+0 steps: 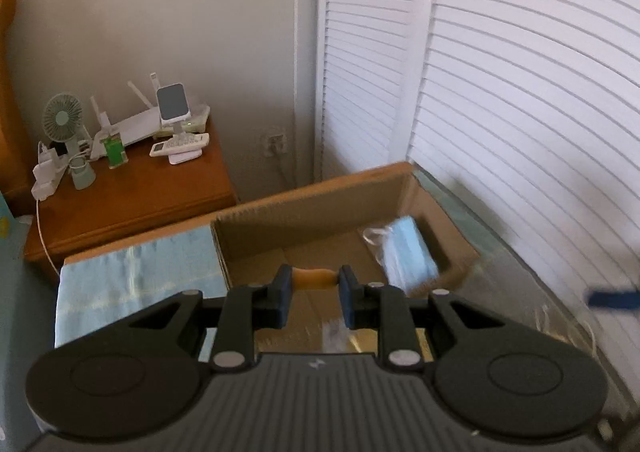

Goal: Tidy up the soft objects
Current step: 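Carry the mask into the cardboard box and open the right gripper, then open the left gripper to drop the orange plug into the box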

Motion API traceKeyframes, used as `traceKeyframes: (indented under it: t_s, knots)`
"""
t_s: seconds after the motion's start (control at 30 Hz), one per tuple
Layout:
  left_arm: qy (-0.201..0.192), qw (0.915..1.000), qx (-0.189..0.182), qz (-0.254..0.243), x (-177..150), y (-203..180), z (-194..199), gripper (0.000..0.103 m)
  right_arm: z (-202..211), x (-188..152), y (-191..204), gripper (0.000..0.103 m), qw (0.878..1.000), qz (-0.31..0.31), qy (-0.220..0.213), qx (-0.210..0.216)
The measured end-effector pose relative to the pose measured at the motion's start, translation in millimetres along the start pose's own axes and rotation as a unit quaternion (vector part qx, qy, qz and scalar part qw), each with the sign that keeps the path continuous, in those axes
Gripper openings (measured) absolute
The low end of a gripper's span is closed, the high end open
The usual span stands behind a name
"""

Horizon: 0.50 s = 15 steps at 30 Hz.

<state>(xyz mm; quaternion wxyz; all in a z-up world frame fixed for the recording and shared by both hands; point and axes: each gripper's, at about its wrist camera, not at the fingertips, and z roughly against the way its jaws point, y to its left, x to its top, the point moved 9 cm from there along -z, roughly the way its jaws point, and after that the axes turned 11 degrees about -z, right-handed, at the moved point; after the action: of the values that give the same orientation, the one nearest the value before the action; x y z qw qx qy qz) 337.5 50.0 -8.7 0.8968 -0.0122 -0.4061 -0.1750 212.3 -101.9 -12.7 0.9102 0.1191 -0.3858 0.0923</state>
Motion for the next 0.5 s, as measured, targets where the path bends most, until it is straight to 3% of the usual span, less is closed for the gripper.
traceKeyframes:
  t_s: [0.43,0.5]
  knots:
    - [0.035,0.9984,0.039,0.02,15,34,-57,0.024,13,-12,-11,0.103,1.0,0.002,-0.001,-0.018]
    - [0.042,0.9981,0.041,0.021,13,36,-59,0.033,12,-13,-11,0.103,1.0,0.002,0.002,-0.016]
